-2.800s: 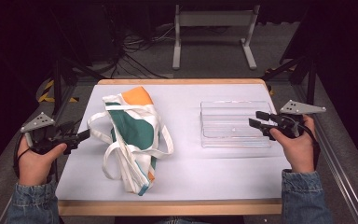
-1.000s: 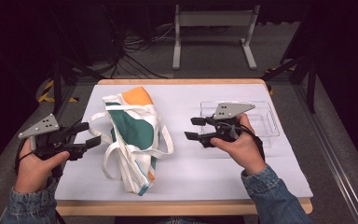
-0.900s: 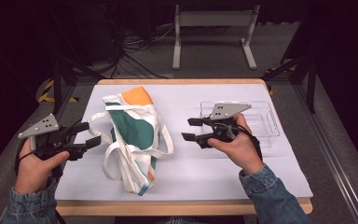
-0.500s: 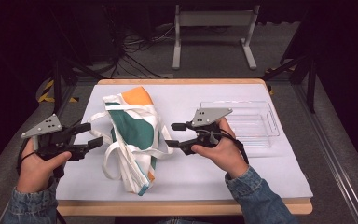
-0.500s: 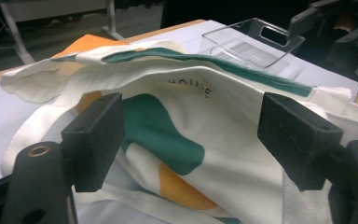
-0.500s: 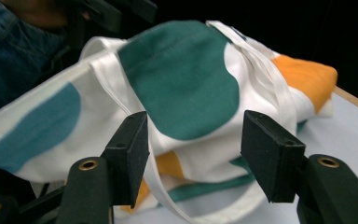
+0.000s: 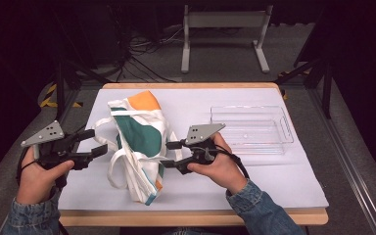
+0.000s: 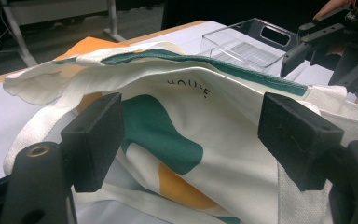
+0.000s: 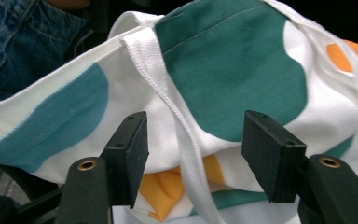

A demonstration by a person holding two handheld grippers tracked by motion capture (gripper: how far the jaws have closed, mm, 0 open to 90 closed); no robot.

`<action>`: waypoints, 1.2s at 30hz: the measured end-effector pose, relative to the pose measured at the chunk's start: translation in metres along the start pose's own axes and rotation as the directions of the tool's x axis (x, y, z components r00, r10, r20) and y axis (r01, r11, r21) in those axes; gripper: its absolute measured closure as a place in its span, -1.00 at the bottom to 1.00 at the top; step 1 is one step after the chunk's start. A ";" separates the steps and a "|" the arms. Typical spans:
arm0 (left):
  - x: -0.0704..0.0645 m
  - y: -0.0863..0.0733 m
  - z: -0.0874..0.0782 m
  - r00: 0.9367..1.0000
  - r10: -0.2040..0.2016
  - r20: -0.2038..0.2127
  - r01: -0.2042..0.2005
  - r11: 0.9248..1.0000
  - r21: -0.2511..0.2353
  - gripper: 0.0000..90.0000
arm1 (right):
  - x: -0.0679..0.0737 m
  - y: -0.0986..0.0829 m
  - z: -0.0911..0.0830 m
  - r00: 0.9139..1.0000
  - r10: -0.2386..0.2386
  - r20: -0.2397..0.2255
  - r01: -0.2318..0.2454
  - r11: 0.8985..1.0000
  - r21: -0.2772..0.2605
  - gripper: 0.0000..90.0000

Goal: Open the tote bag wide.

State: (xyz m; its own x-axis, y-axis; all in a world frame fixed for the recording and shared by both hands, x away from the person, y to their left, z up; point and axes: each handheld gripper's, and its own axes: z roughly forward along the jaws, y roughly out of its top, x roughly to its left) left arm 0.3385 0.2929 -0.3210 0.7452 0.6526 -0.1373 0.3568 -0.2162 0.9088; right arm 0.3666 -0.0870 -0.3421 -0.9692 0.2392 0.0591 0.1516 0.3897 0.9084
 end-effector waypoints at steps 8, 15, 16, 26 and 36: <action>-0.003 -0.002 -0.004 1.000 0.005 0.004 -0.005 1.000 0.006 -0.49 | -0.001 -0.006 0.012 0.999 -0.028 0.019 0.027 0.999 0.047 0.34; -0.013 -0.002 -0.009 0.999 0.018 0.035 -0.018 1.000 0.014 -0.49 | 0.001 -0.004 0.010 0.998 -0.060 0.001 0.060 0.995 0.078 0.95; -0.015 -0.001 -0.009 0.999 0.021 0.040 -0.022 1.000 0.010 -0.49 | 0.002 -0.003 0.010 0.998 -0.067 -0.001 0.067 0.995 0.079 0.95; -0.037 0.004 0.005 0.991 0.073 0.116 -0.079 0.995 0.053 -0.46 | 0.002 -0.003 0.009 0.998 -0.067 0.004 0.067 0.995 0.078 0.95; -0.037 0.002 0.021 0.987 0.076 0.142 -0.092 0.990 0.108 -0.24 | 0.002 -0.003 0.005 0.998 -0.056 0.005 0.056 0.996 0.064 0.93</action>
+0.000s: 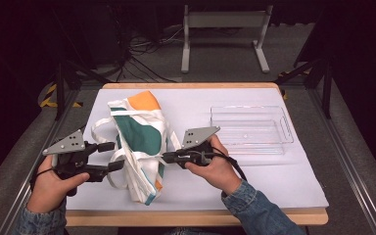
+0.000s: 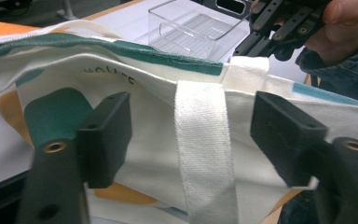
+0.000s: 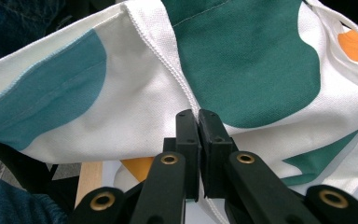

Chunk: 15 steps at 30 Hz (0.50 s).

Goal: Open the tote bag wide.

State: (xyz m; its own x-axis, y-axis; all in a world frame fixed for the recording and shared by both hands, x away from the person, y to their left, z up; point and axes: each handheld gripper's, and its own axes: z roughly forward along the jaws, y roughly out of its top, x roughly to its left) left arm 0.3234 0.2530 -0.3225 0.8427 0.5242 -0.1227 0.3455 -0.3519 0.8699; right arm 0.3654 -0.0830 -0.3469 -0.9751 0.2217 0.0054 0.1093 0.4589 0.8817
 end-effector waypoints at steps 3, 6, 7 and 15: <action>0.001 -0.002 0.000 1.000 0.001 0.016 -0.001 1.000 0.020 0.19 | -0.001 0.000 -0.002 1.000 0.010 -0.012 -0.010 1.000 -0.013 0.92; 0.001 -0.001 -0.001 0.999 0.001 0.033 -0.001 1.000 0.029 0.52 | -0.002 0.000 -0.004 1.000 0.014 -0.007 -0.014 1.000 -0.019 0.93; 0.001 -0.001 -0.001 0.999 0.006 0.038 -0.007 1.000 0.030 0.63 | -0.002 0.000 -0.004 1.000 0.012 -0.006 -0.012 1.000 -0.020 0.93; 0.002 0.000 -0.004 0.999 0.020 0.036 -0.021 1.000 0.008 0.89 | 0.000 0.002 -0.007 1.000 0.003 -0.004 -0.003 0.999 -0.034 0.94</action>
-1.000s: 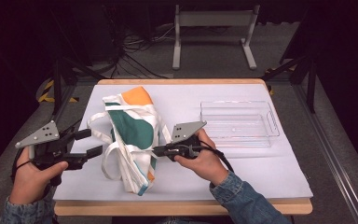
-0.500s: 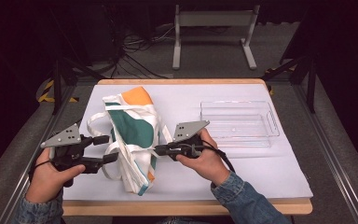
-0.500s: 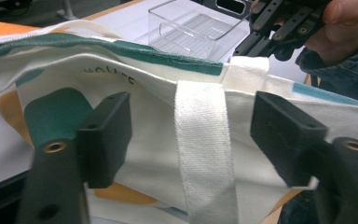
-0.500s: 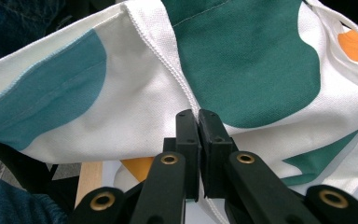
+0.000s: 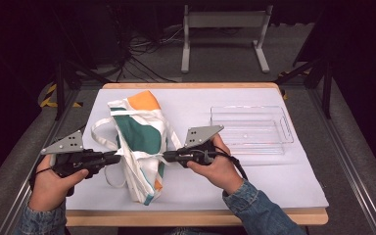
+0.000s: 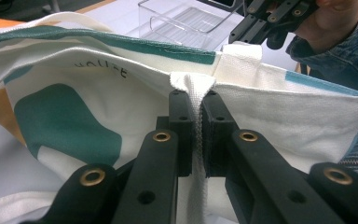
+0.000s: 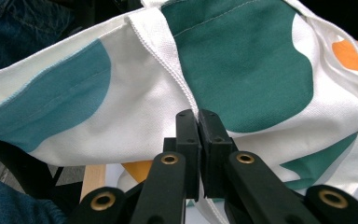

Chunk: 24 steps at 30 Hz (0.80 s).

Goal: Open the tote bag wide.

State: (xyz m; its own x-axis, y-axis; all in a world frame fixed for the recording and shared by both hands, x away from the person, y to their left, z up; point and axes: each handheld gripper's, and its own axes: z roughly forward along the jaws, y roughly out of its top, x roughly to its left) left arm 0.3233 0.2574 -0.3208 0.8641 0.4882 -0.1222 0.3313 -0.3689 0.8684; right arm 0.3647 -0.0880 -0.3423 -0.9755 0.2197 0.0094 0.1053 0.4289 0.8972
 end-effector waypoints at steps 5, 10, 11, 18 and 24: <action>0.000 0.001 -0.002 1.000 0.003 -0.008 -0.003 1.000 -0.013 0.89 | 0.001 0.002 -0.005 1.000 -0.010 0.023 0.010 1.000 -0.006 0.95; 0.001 0.001 -0.005 1.000 0.003 -0.014 -0.004 1.000 -0.023 0.89 | 0.001 0.006 -0.015 0.999 -0.014 0.051 0.015 1.000 -0.024 0.95; 0.001 0.001 -0.005 1.000 0.005 -0.017 -0.006 1.000 -0.025 0.89 | 0.001 0.007 -0.018 0.998 -0.013 0.055 0.015 0.999 -0.029 0.95; 0.004 0.001 -0.011 1.000 -0.002 -0.026 0.001 0.999 -0.040 0.89 | 0.001 0.009 -0.036 0.996 -0.010 0.091 0.015 0.998 -0.054 0.95; 0.007 0.000 -0.017 0.999 -0.014 -0.039 0.012 0.998 -0.053 0.89 | -0.002 0.006 -0.054 0.991 0.005 0.131 0.002 0.998 -0.058 0.95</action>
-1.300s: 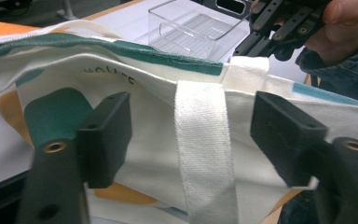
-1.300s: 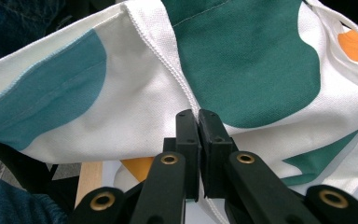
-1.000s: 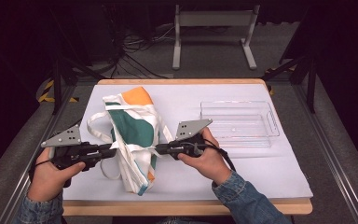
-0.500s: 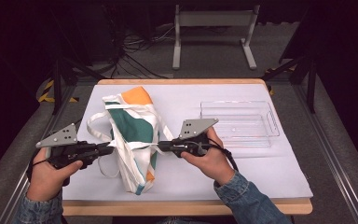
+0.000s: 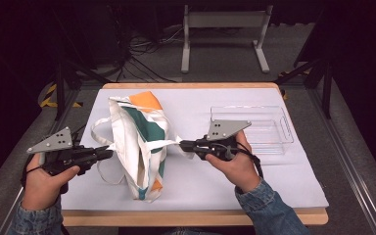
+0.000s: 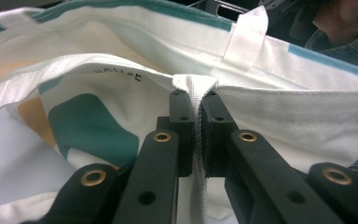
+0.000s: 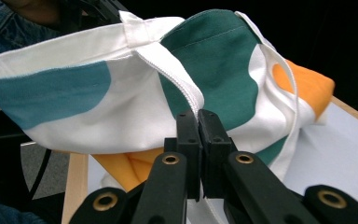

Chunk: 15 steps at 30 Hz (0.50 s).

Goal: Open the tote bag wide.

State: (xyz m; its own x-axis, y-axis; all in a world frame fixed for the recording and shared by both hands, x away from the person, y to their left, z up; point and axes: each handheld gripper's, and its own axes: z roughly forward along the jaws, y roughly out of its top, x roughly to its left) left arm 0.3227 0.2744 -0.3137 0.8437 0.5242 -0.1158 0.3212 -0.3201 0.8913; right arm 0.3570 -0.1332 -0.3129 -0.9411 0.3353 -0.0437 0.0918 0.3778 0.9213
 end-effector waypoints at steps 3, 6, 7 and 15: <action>0.003 -0.001 -0.003 1.000 -0.001 -0.009 0.001 1.000 -0.005 0.89 | -0.002 -0.003 -0.009 1.000 0.013 0.022 -0.013 1.000 0.003 0.95; 0.006 -0.002 -0.005 1.000 -0.011 -0.026 0.011 1.000 -0.004 0.89 | -0.005 -0.006 -0.017 0.999 0.024 0.039 -0.024 1.000 0.006 0.95; 0.007 -0.002 -0.005 1.000 -0.010 -0.029 0.010 1.000 -0.006 0.89 | -0.005 -0.006 -0.017 0.999 0.024 0.039 -0.024 1.000 0.006 0.95; 0.018 -0.010 -0.012 0.998 -0.046 -0.039 0.046 0.999 -0.013 0.90 | -0.010 -0.020 -0.030 0.995 0.058 0.079 -0.061 0.997 0.039 0.95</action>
State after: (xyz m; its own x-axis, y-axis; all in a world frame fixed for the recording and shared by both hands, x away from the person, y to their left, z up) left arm 0.3300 0.2963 -0.3194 0.8104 0.5690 -0.1398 0.3540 -0.2854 0.8906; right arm 0.3551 -0.1704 -0.3190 -0.9056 0.4236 -0.0206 0.1617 0.3897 0.9066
